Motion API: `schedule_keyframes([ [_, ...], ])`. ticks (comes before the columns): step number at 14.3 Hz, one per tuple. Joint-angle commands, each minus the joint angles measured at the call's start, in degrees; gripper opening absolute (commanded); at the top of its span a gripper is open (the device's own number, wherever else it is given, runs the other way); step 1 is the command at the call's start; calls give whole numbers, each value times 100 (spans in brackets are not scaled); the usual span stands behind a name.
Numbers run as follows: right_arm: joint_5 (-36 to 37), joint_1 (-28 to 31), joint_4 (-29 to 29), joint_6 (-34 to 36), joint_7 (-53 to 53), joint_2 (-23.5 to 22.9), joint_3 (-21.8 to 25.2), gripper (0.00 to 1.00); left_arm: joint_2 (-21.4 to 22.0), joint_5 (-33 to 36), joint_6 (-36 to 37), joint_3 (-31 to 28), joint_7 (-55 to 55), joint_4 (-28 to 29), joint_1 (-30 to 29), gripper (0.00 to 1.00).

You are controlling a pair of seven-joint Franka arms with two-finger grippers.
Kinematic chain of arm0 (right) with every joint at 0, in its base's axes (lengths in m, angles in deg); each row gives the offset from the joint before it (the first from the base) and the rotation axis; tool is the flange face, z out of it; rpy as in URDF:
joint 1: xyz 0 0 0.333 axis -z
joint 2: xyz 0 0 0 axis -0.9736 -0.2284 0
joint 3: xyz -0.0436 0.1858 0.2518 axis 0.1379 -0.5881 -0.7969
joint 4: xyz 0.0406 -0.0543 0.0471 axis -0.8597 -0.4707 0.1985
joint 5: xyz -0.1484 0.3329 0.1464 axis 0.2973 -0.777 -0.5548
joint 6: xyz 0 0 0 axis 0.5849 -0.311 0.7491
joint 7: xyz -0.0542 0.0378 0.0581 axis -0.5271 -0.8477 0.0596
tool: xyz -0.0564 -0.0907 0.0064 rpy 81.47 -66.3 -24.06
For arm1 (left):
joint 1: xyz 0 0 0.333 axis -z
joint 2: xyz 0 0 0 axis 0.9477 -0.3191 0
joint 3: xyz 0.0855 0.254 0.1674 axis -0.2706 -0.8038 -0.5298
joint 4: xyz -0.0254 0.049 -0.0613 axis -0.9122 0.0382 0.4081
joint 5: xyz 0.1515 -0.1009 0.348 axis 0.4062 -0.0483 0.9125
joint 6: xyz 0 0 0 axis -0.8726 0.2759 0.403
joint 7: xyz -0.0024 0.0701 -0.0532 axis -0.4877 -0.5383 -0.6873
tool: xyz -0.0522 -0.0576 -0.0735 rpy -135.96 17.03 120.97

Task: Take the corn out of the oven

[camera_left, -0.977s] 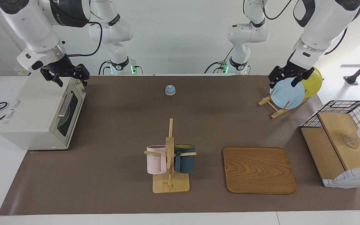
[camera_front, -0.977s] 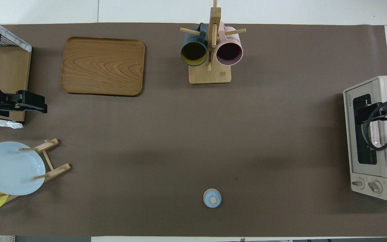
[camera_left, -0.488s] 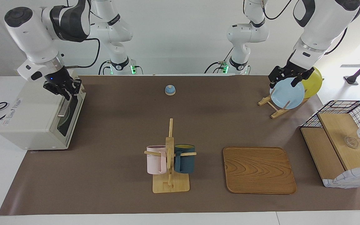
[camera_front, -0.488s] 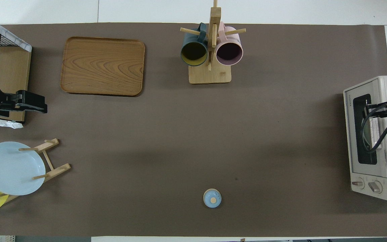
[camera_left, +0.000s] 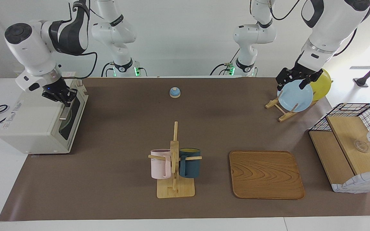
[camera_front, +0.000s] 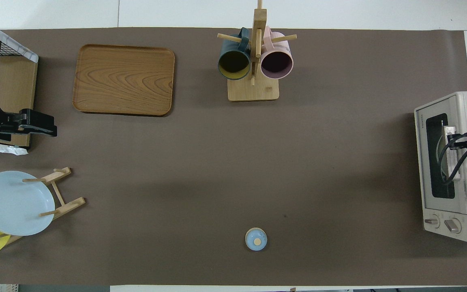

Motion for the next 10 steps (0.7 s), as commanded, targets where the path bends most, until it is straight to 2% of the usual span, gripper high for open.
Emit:
schedule_keyframes([
  [1, 72, 232, -306, -339, -330, 42, -11, 0, 149, -89, -54, 28, -9, 146, -69, 100],
  [8, 72, 268, -447, -418, -410, -28, -20, 0, 149, -89, -54, 28, -9, 146, -69, 100],
  [10, 37, 198, -586, -707, -384, -107, -28, 0, 149, -89, -62, 28, -9, 146, -69, 100],
])
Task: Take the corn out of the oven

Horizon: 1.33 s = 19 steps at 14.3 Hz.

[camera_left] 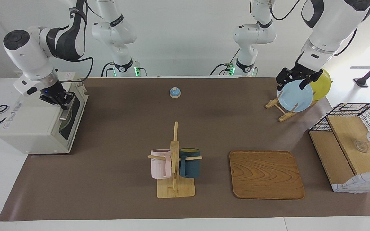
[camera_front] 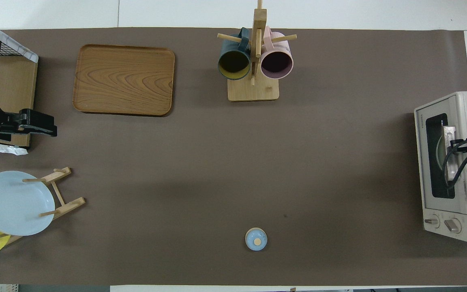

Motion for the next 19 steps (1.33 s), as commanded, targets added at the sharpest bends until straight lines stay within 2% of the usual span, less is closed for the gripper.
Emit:
schedule_keyframes([
  [1, -18, -128, -392, -583, -63, -114, -30, 0, 149, -89, -54, 28, -9, 146, -69, 100],
  [6, -36, -612, -472, -918, 350, -333, -30, 0, 149, -89, -54, 28, -9, 146, -69, 100],
  [10, -36, -666, -525, -1216, 491, -605, -48, 0, 149, -89, -45, 28, -9, 146, -60, 100],
  [15, -62, -674, -1174, -2271, 596, -712, -65, 0, 149, -89, -45, 28, -18, 155, -60, 100],
  [19, -316, -920, -1263, -2623, 825, -1000, -74, 0, 149, -89, -54, 28, -18, 155, -69, 100],
])
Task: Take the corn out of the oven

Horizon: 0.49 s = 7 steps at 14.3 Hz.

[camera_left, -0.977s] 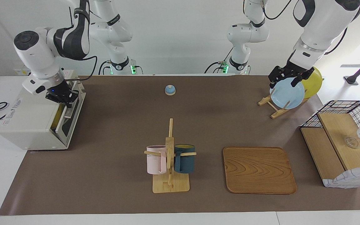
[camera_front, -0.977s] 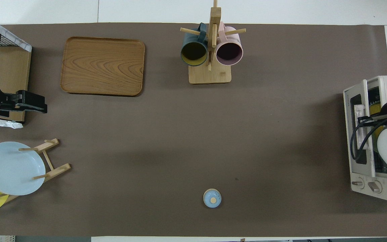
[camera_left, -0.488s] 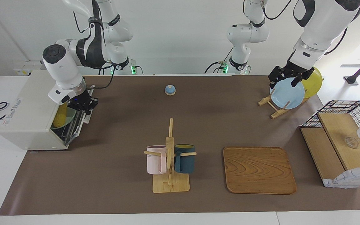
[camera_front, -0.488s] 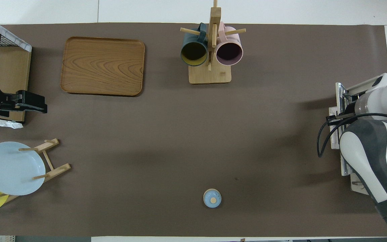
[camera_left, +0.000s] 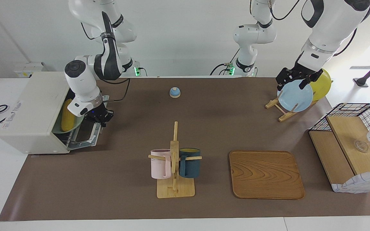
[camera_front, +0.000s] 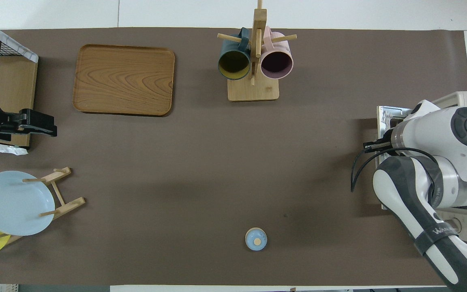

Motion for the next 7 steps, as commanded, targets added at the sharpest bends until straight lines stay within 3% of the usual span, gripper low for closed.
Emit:
schedule_keyframes([
  [1, -46, 86, -8, -471, -85, -459, 210, 0, 149, -89, -45, 26, -26, 155, -69, 100],
  [7, -178, 51, 70, -525, -77, -645, 210, 0, 176, -89, -45, 26, -26, 190, -69, 100],
])
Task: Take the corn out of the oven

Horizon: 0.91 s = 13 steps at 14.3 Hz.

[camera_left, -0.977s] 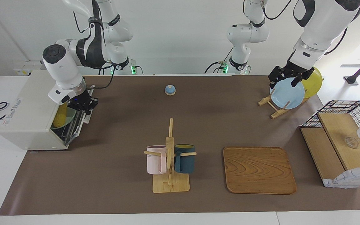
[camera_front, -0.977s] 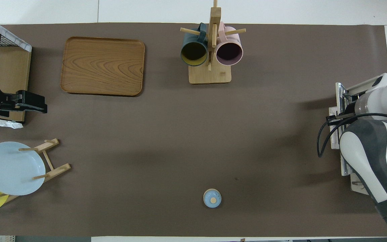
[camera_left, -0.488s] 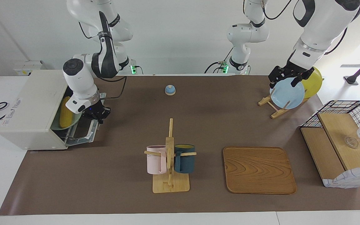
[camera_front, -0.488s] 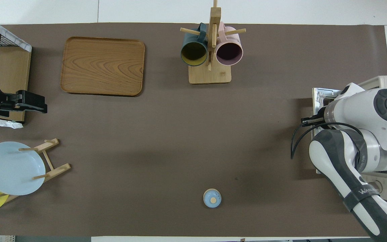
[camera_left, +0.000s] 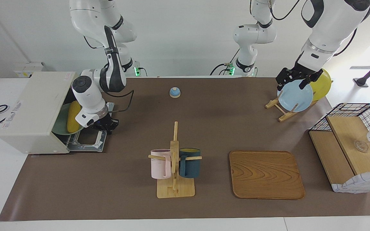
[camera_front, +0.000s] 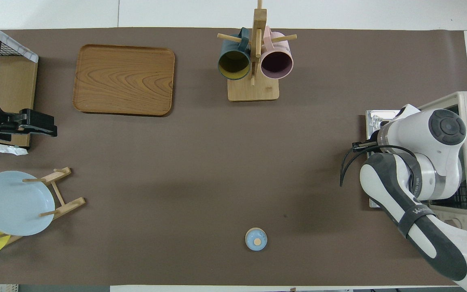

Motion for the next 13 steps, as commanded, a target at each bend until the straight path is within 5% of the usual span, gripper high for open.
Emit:
schedule_keyframes([
  [1, -151, -13, 157, 20, -76, -49, 164, 0, 176, -89, -45, 26, -23, 190, -69, 100],
  [3, -774, -303, 272, 195, 55, -32, 146, 0, 176, -89, -45, 26, -23, 190, -69, 100],
  [6, -882, -629, 570, 730, 469, 135, 155, 18, 176, -89, -54, 26, -23, 181, -60, 100],
  [13, -39, 203, 985, 2734, 478, 961, 199, 40, 184, -89, -45, 26, -14, 190, -60, 100],
])
